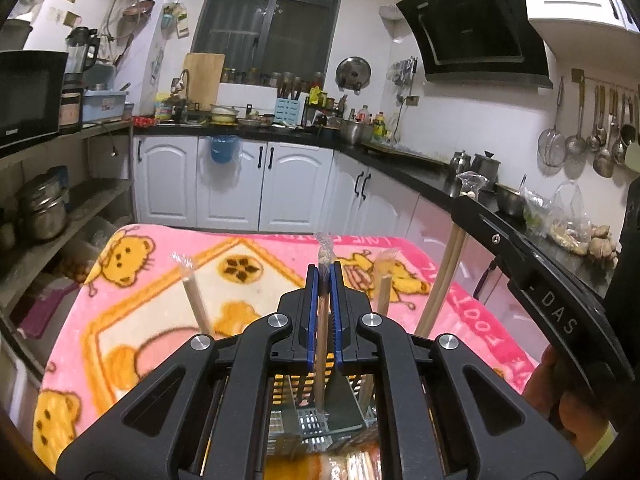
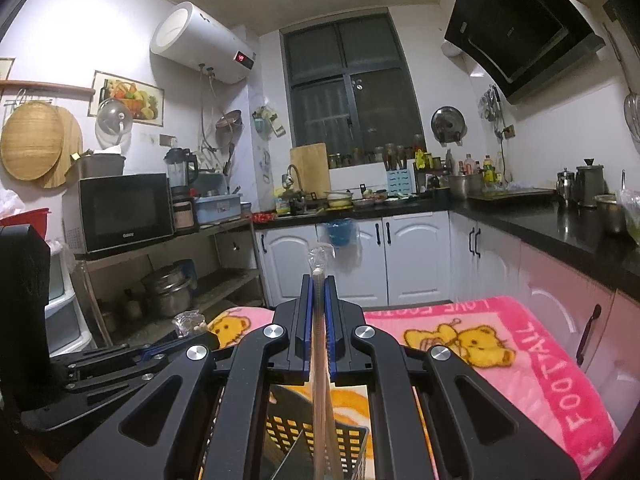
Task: Organize utensils
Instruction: 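Lift both held chopsticks and carry them above the green caddy, then lower the chopsticks into the caddy and open both grippers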
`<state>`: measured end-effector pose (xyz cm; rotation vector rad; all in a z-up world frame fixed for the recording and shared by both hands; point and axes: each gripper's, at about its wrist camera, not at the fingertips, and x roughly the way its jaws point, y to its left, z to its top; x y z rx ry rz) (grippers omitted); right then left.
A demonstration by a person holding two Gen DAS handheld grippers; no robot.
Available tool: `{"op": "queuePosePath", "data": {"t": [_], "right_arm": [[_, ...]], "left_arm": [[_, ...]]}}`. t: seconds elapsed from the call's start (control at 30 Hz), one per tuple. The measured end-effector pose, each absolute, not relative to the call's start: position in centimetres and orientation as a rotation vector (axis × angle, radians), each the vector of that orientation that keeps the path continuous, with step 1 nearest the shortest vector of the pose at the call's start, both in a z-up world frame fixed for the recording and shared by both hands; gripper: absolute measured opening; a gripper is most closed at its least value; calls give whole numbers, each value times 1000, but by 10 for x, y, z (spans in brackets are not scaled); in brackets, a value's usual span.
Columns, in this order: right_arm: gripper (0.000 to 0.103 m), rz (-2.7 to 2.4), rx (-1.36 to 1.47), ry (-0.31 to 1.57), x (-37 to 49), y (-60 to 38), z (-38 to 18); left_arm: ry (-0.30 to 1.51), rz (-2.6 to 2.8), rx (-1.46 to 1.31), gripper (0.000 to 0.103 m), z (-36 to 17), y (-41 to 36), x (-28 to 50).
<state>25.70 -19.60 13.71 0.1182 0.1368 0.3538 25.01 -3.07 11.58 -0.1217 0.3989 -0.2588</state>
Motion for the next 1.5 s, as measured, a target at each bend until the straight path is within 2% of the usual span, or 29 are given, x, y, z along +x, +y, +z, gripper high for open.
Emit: {"op": "queuePosePath", "data": {"t": [0.83,0.93,1.0,1.07,1.2,1.27,1.4,1.5], "right_arm": [[7,293,156,291,260,-207,96],[13,281,169,318,258,-212,91],[15,275,173,332,256,-214,89],[16,276,174,346,254,-215,87],[25,269,168,367,249,-214,84],[28,266,163,377,247,-213,82],[36,269,163,395,243,-214,79],[38,270,159,406,239,-215,77]], "left_arm": [[467,-235,-110,3,91,-29,250],[470,-229,-115,3,90,-26,247],[475,-229,-120,5,90,-24,246],[480,-228,-123,12,89,-23,245],[481,-226,-127,14,87,-21,241],[483,-222,-131,20,86,-19,239],[487,-216,-141,25,83,-16,235],[491,-218,-137,32,83,-15,233]]}}
